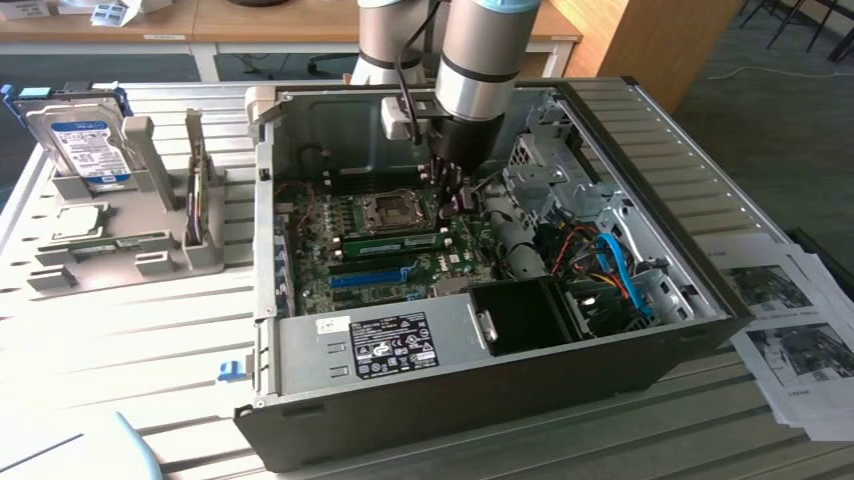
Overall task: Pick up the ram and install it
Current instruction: 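Press down the ram until it locks into place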
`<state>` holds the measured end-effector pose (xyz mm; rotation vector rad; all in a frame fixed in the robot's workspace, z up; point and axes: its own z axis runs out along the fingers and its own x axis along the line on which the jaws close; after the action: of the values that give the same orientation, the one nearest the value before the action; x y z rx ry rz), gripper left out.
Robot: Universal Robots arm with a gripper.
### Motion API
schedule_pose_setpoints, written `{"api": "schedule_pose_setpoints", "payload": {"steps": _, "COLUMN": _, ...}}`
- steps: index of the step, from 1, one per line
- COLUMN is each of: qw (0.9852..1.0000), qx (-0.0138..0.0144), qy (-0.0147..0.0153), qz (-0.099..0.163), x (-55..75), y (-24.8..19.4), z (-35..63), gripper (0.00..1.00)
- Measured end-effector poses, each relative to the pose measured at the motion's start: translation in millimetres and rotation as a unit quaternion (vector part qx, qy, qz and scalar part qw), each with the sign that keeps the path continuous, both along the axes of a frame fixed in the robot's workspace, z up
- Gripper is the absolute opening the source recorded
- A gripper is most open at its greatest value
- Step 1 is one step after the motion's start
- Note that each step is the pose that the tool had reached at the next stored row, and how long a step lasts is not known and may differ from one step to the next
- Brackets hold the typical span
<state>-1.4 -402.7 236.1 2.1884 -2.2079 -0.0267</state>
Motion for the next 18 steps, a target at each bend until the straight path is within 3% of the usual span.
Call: {"api": "schedule_pose_setpoints", "payload": {"steps": 18, "qw": 1.0000, "qx": -0.0002, "qy": 0.0001, "qz": 0.000, "x": 0.1, "y": -0.2, "z": -10.2, "gripper": 0.09}}
